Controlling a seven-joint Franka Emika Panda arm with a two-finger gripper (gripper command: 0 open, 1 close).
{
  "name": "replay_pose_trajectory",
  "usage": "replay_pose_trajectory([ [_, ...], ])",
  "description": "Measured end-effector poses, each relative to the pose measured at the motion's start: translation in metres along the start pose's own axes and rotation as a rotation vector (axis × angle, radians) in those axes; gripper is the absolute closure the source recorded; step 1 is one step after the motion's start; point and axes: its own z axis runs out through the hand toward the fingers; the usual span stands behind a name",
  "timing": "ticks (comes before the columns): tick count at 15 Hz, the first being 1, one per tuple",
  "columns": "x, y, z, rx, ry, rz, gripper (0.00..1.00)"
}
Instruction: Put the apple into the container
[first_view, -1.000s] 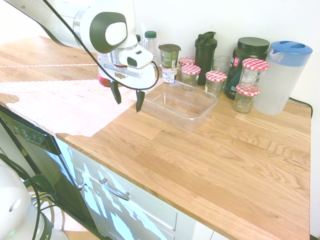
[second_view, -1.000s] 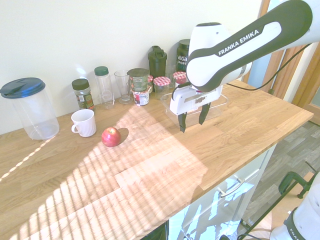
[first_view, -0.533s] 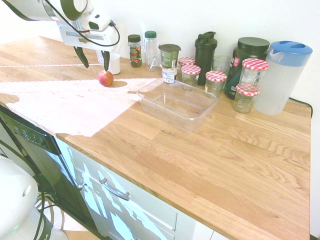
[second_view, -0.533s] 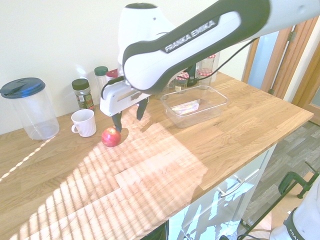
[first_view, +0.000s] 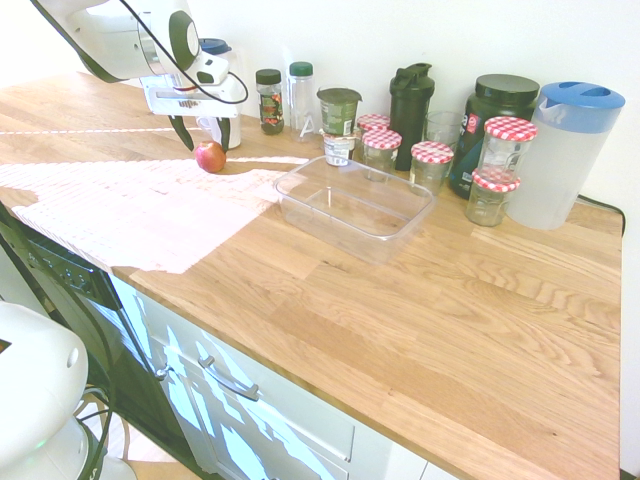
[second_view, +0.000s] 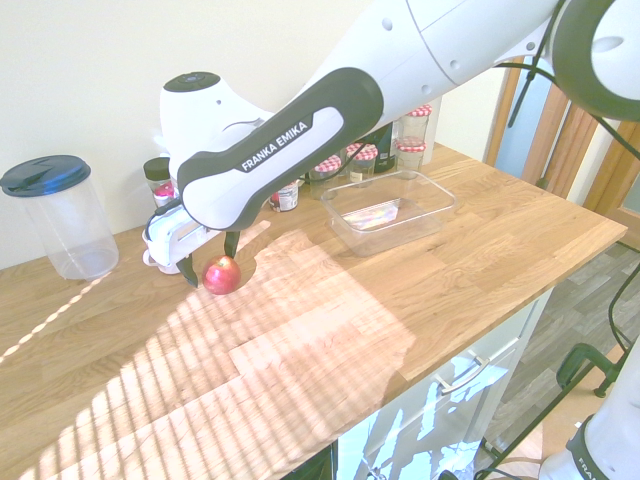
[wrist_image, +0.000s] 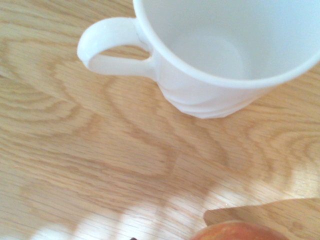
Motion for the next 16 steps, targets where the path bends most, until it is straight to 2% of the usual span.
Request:
replay_pose_trajectory([
  [13,-0.004,0.014,0.001,-0.052,-0.016,0.014,1.00],
  [16,0.007,0.012,-0.029,-0.014,-0.012,0.058,1.00],
])
